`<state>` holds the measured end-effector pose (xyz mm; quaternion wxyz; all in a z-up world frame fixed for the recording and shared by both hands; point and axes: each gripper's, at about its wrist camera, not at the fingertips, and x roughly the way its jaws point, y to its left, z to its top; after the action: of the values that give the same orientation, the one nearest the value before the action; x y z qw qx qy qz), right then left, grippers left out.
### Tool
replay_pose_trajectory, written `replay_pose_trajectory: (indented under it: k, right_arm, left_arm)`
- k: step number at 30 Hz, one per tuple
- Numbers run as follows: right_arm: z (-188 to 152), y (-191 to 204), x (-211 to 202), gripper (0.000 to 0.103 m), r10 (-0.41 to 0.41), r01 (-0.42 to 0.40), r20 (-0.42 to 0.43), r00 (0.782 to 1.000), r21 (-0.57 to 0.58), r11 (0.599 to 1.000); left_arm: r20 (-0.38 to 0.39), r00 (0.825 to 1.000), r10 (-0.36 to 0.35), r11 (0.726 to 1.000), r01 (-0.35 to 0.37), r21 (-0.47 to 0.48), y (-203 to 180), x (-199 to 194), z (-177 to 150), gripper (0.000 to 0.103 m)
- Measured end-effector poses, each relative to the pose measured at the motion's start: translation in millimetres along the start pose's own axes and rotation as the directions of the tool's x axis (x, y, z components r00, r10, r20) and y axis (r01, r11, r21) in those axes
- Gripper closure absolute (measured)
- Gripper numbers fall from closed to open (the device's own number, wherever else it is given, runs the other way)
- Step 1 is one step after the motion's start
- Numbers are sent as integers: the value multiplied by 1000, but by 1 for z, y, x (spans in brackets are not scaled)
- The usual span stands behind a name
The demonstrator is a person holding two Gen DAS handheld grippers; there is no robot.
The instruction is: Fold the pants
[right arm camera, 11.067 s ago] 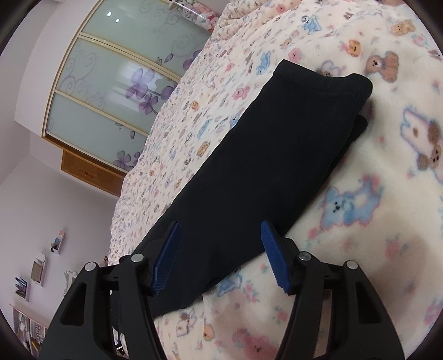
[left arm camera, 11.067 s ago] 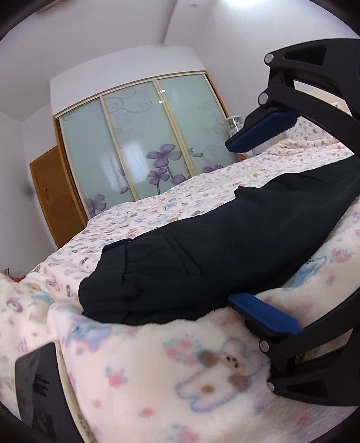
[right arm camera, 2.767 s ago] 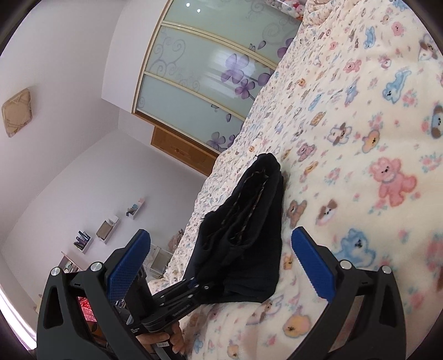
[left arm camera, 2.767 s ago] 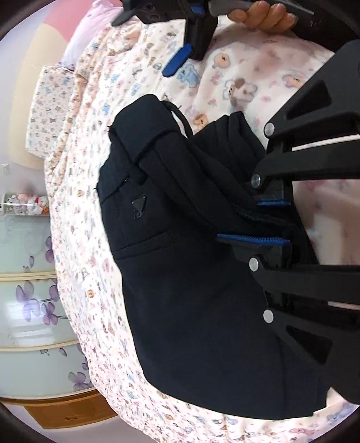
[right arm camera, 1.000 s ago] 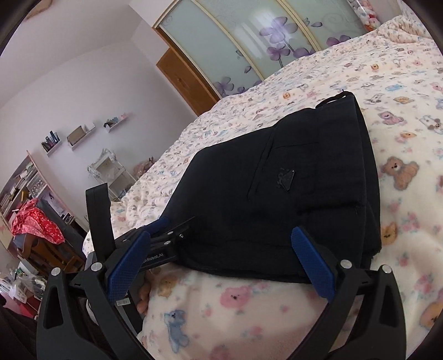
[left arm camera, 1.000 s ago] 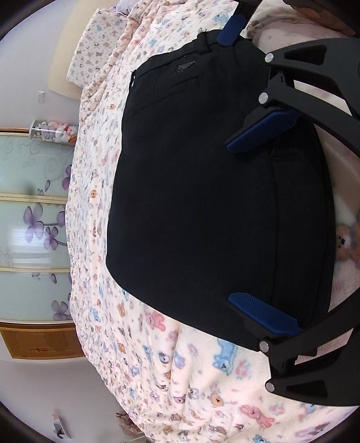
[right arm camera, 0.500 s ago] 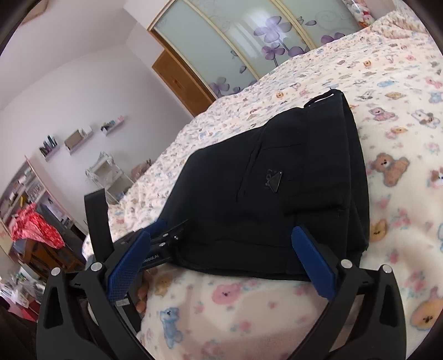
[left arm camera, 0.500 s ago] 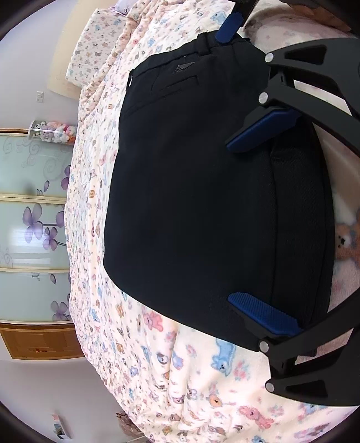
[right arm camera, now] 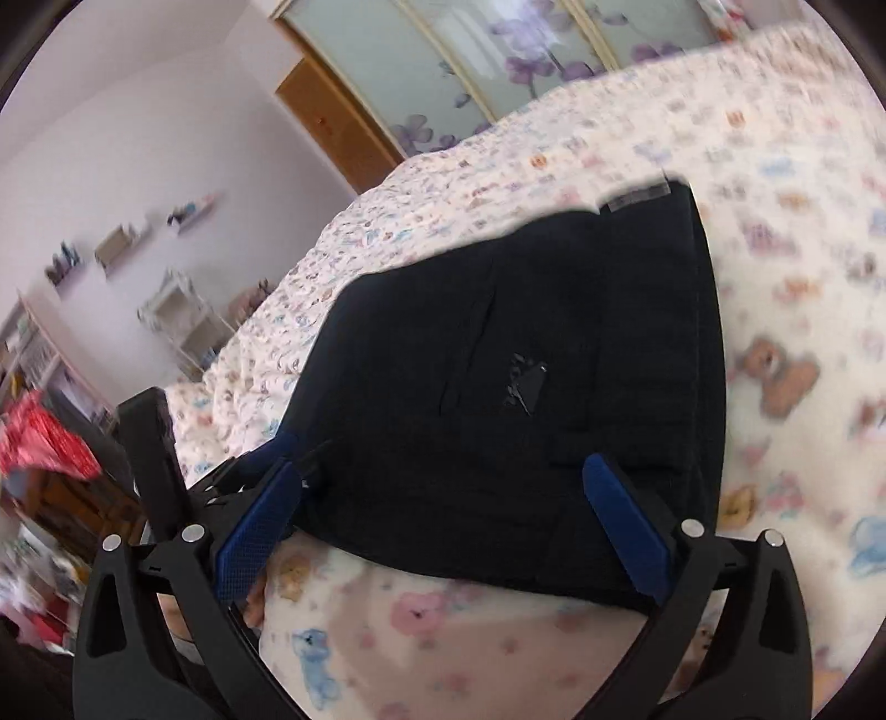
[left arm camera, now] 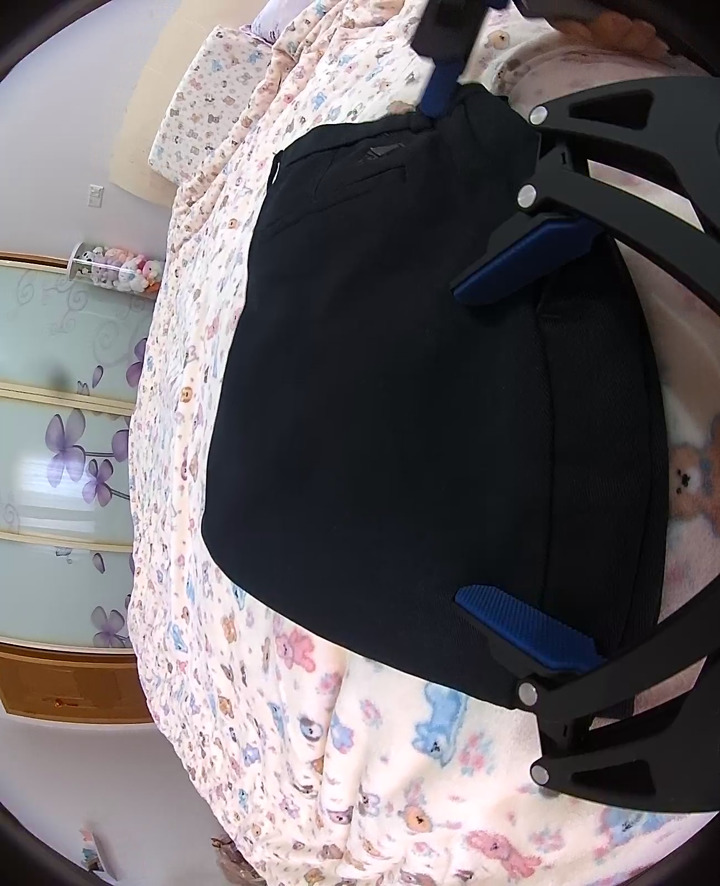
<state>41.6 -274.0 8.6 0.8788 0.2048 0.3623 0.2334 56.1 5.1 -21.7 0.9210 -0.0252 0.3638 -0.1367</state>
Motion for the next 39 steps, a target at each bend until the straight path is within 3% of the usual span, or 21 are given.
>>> replay_pose_trajectory:
  k: [2,4,8,12,16,19,23,32,35,39]
  right_arm:
    - [16,-1,-19,1,50,-52,62,997,28,998]
    - [33,-15,-31,1,32,-41,106,994,81,996]
    - [56,-75,-17,1,-31,36,-21,999,307,951]
    - [48,-111,-7,10,-5,29,-59,998,417,908]
    - [47,-112,3,14,49,-6,-99,994,391,920]
    - [48,-104,14,14,32,20,-149,988,338,941]
    - [45,-104,27,14,22,41,-179,984,342,939]
    - [55,-87,21,14,217,-186,-78,973,286,940]
    - [54,-95,26,14,180,-140,-102,978,314,939]
    - [50,-101,37,23,125,-71,-145,981,334,940]
  left_arm:
    - [0,1000,-20,1000,20,-15,4,0,0,2]
    - [3,999,-38,999,38,-29,6,0,0,2]
    - [7,999,-48,998,48,-35,8,-1,0,2]
    - [7,999,-47,998,48,-35,8,-1,0,2]
    - [7,999,-46,998,46,-34,8,0,0,2]
    - [7,999,-47,998,47,-35,8,-1,0,2]
    - [7,999,-47,998,47,-34,8,-1,0,2]
    - [4,999,-47,998,47,-50,9,0,-1,2]
    - [8,999,-52,997,52,-50,9,-1,0,2]
    - [31,996,-85,994,87,-70,13,-6,-1,2]
